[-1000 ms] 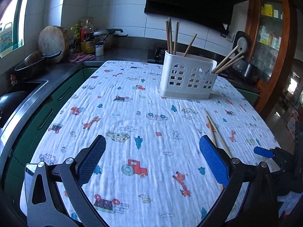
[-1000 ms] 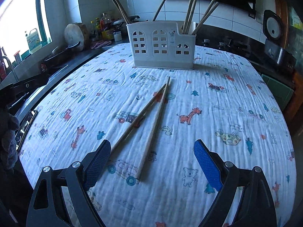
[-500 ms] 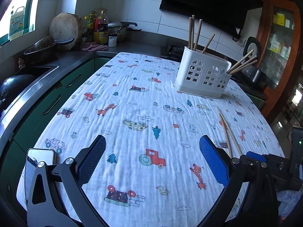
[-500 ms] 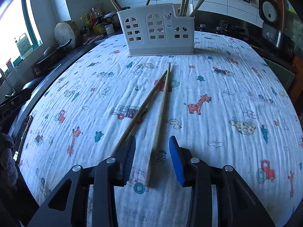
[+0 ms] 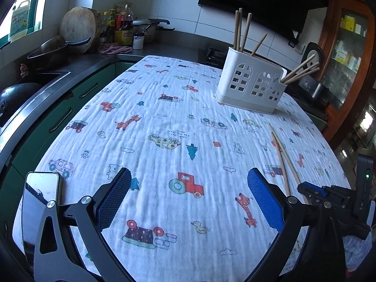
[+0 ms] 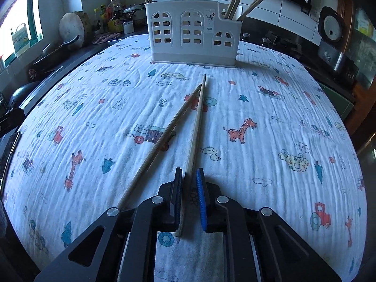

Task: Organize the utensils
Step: 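Close the right tool on one chopstick while the left tool closes on another, then lift both held chopsticks and carry them over the white caddy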

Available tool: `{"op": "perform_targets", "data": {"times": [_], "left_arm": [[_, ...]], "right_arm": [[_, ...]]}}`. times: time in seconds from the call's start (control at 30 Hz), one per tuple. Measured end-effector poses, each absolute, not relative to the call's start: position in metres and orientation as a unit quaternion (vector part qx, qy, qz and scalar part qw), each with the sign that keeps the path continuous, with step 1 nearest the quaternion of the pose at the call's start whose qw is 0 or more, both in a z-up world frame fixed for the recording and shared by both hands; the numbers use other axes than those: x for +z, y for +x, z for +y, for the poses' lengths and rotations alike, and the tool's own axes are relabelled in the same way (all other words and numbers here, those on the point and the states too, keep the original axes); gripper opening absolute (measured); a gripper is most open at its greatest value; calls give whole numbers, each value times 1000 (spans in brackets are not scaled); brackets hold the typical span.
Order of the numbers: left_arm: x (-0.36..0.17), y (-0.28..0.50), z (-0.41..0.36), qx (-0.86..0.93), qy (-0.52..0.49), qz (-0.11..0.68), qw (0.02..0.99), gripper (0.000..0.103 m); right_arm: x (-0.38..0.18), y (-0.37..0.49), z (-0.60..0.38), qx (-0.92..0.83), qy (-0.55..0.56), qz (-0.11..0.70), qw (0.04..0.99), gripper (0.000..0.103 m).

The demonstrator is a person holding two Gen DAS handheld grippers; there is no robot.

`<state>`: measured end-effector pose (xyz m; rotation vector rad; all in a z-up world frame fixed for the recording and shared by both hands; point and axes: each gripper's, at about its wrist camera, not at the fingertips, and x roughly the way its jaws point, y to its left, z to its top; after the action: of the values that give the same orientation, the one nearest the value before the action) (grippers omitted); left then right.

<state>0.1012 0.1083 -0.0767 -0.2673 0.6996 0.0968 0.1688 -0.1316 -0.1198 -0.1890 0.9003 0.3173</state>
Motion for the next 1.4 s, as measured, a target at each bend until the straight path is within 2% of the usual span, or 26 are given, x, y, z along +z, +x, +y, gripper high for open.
{"op": "perform_targets", "data": {"times": [0.37, 0.63, 0.8, 0.97, 1.17, 1.4], "left_arm": [[-77, 103, 80, 8, -119, 357, 926, 98], [-90, 111, 26, -72, -114, 387, 912, 96], [-97, 116, -5, -108, -102, 403, 903, 81], [-107, 123, -25, -136, -103, 425, 889, 51], [-117, 132, -37, -142, -99, 443, 880, 26], [-122, 144, -44, -129, -84, 452, 879, 18]], "right_arm": [[-117, 169, -147, 155, -74, 432, 885, 7], [-82, 158, -171, 163, -44, 393, 904, 7], [-61, 152, -189, 161, -27, 366, 916, 7], [-42, 147, -203, 162, -14, 341, 926, 7], [-37, 144, -212, 167, -1, 330, 929, 7], [-40, 144, -215, 172, 7, 330, 928, 7]]}}
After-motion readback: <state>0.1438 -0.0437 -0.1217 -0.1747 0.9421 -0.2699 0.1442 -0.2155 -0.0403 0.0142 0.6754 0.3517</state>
